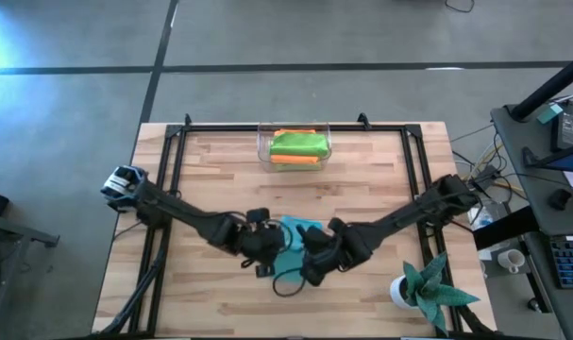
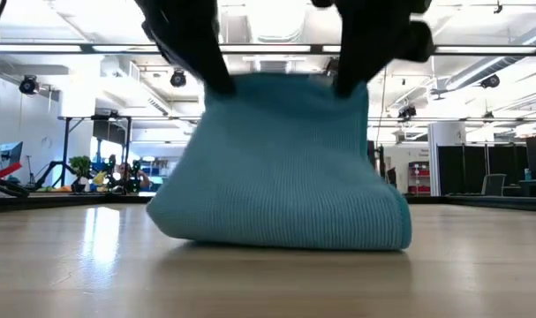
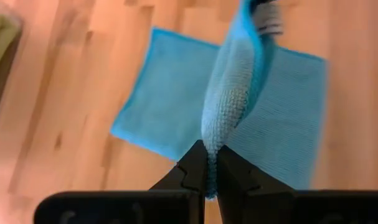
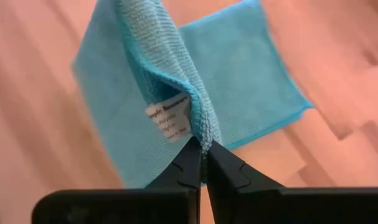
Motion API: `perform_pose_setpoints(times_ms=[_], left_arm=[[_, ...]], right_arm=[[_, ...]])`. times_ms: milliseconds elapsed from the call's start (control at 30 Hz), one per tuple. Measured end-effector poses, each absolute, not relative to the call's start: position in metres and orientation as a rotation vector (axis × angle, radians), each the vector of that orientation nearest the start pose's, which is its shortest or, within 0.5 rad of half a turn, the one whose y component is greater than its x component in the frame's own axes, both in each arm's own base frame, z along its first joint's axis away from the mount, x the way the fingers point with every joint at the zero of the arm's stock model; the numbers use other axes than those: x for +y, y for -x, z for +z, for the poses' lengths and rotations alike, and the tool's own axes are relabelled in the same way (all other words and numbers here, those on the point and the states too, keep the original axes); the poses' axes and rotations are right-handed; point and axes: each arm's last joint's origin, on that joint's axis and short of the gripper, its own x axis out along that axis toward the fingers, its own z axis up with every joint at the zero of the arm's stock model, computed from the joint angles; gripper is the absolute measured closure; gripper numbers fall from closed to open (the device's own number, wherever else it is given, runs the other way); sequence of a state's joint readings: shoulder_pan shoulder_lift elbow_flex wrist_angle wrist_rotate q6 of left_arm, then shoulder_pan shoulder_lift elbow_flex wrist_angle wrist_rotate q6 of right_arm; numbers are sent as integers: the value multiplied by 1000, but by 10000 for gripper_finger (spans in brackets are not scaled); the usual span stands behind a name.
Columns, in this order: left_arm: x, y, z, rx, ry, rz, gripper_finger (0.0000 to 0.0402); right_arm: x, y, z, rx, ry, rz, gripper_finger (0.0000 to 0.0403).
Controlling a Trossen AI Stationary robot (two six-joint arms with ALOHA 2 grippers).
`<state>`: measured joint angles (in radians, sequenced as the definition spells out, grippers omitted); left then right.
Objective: Fold microfiber towels
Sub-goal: Fold the blue microfiber towel
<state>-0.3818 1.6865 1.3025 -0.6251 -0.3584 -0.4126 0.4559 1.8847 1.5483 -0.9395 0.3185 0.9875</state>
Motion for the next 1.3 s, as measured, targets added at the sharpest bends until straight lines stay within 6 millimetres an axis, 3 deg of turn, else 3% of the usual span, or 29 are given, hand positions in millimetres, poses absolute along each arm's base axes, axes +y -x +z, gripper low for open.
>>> perform_pose_setpoints(times_ms=[200,533,800,1133,1300], left_arm=[[-104,-341,234,962,25,232,396],[-81,-350,226,989,44,289,396],[-76,-352,226,991,66,284,396],[-77,-354,227,986,96,245,396],[-76,-354,222,1007,93,250,396]], right_arm=[[144,-347,229,1116,-359,-491,394],[123,-345,210,1150,-340,-574,394],[121,-346,210,1183,-399,-567,394],[123,-347,231,1227,-421,-538,394],[117,-347,226,1246,-402,-533,394]])
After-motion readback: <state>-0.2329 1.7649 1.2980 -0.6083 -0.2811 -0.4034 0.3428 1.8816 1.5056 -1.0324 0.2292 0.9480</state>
